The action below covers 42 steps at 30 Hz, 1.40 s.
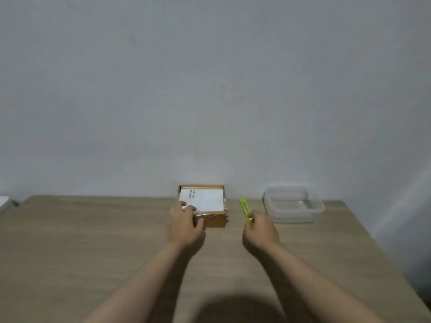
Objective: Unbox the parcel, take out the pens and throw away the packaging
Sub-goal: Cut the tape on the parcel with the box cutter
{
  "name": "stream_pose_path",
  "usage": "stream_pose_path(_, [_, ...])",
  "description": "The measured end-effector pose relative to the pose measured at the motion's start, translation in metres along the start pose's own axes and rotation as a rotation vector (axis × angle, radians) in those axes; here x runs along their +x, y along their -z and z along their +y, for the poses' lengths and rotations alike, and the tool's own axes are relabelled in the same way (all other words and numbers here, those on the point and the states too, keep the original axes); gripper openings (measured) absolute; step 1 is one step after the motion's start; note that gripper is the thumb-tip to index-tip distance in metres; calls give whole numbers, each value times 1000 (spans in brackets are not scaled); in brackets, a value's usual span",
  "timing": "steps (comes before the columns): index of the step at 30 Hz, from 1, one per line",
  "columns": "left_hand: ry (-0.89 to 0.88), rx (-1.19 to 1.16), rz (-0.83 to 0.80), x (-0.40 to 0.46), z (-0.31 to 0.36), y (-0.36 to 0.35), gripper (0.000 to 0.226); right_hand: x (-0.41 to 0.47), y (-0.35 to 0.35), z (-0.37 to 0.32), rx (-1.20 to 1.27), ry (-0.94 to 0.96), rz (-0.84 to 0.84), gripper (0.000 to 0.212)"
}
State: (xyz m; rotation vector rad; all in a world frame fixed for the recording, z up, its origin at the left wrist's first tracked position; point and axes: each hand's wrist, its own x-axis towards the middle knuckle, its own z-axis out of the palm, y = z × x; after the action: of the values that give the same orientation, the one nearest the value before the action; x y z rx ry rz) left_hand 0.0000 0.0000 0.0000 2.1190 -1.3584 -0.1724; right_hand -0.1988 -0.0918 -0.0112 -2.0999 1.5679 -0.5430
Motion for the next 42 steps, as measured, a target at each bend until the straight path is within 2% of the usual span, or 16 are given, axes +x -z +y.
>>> stream_pose_path(3, [138, -5, 55, 8, -17, -12, 51, 14, -14, 8, -27, -55, 30, 33])
stream_pose_path(5, [198, -92, 0, 16, -33, -20, 58, 23, -21, 13, -19, -114, 41, 36])
stream_pose_path(7, [243, -203, -68, 25, -46, -28, 60, 34, -29, 19, 27, -168, 46, 36])
stream_pose_path(12, [221, -337, -66, 37, -63, -37, 54, 54, -41, 30, 73, -286, 32, 29])
stream_pose_path(18, [184, -402, -58, 38, -75, -43, 54, 61, -38, 32, 255, -218, -74, 32])
stream_pose_path(25, [166, -390, 6, 37, -77, -50, 54, 50, -34, -16, 569, -62, 97, 24])
stream_pose_path(29, [158, -395, 14, 37, -78, -51, 60, 56, -48, -41, 590, -8, 23, 28])
stream_pose_path(34, [166, -384, -3, 39, -80, -51, 62, 62, -68, -38, 441, 35, 23, 25])
stream_pose_path(39, [175, -368, -22, 38, -79, -49, 63, 59, -73, -40, 582, 13, -91, 24])
stream_pose_path(42, [178, -370, -31, 39, -76, -46, 63, 56, -71, -43, 611, 13, -88, 24])
